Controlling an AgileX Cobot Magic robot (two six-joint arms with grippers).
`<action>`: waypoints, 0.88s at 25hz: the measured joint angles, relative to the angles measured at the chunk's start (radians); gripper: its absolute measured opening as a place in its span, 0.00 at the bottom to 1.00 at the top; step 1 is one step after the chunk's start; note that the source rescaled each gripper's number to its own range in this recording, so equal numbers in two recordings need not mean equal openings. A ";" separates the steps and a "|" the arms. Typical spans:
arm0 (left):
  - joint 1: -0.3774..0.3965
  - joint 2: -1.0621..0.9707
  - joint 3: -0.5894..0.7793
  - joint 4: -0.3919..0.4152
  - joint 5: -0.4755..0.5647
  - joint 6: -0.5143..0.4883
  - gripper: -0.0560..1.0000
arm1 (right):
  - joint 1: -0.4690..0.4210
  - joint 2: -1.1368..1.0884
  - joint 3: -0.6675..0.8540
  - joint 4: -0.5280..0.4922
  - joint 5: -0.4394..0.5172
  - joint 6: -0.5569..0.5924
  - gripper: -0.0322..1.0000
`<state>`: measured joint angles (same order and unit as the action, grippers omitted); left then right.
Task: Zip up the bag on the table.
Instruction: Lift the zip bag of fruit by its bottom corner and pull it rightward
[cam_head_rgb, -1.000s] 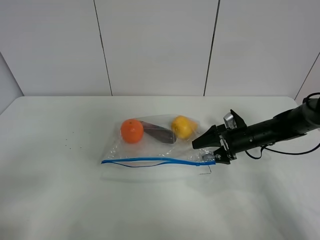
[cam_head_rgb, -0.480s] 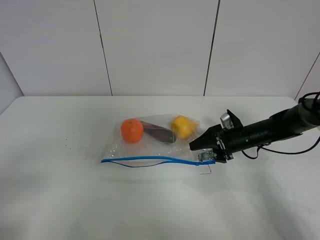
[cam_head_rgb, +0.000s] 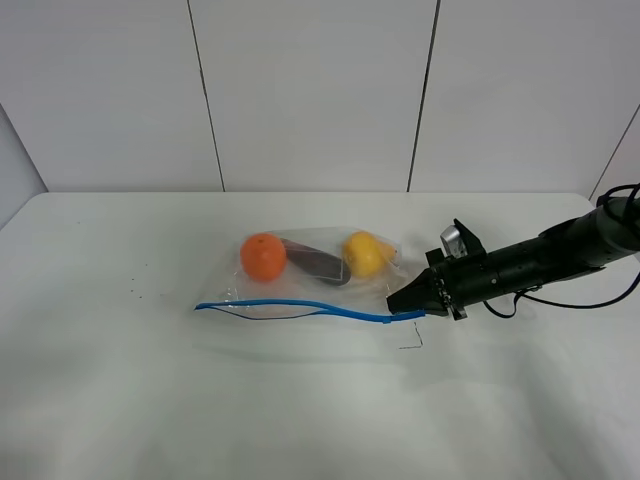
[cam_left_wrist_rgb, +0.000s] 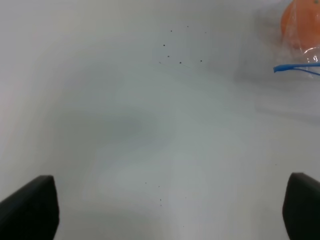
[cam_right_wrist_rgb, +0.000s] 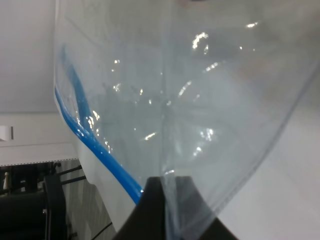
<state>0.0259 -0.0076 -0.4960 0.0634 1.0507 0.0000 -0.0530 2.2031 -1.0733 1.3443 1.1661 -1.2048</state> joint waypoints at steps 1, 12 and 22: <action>0.000 0.000 0.000 0.000 0.000 0.000 1.00 | 0.000 0.000 0.000 0.000 0.001 0.000 0.03; 0.000 0.000 0.000 0.001 0.000 0.000 1.00 | 0.000 0.000 0.000 0.000 0.034 0.000 0.03; 0.000 0.000 0.000 0.001 0.000 0.000 1.00 | 0.000 -0.003 0.000 -0.008 0.040 0.030 0.03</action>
<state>0.0259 -0.0076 -0.4960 0.0643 1.0507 0.0000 -0.0530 2.2004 -1.0733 1.3358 1.2064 -1.1744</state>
